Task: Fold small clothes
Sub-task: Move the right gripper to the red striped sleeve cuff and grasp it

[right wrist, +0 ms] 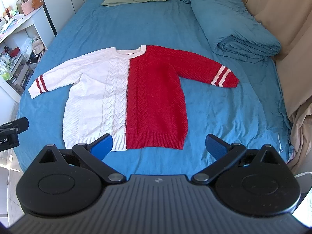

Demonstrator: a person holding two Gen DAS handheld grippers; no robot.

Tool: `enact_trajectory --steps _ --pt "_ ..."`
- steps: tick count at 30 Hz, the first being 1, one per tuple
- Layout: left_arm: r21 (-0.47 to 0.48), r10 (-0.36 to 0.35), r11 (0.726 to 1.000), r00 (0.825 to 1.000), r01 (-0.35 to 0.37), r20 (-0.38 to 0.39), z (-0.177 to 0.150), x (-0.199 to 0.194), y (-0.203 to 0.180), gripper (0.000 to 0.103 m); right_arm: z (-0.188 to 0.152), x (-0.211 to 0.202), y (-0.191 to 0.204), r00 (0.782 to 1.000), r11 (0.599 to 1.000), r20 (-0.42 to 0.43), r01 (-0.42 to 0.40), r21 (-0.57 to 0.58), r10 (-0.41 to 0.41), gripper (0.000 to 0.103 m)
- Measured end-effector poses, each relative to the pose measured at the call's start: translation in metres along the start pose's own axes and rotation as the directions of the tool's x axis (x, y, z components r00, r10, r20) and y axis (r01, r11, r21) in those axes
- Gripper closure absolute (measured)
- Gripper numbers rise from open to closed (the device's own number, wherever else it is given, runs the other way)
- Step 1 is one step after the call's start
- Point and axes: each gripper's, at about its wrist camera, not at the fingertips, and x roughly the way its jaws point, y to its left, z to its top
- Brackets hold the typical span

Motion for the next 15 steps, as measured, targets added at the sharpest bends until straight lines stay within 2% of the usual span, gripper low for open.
enact_trajectory --steps 9,15 --pt "0.015 0.008 1.000 1.000 -0.008 0.000 0.007 -0.001 0.004 0.000 0.007 0.001 0.003 1.000 1.000 -0.006 -0.003 0.026 0.003 0.000" --pt "0.027 -0.052 0.998 0.999 0.052 0.000 0.031 0.019 0.010 0.000 0.021 0.012 -0.009 1.000 0.996 -0.014 -0.006 0.089 0.007 0.000"
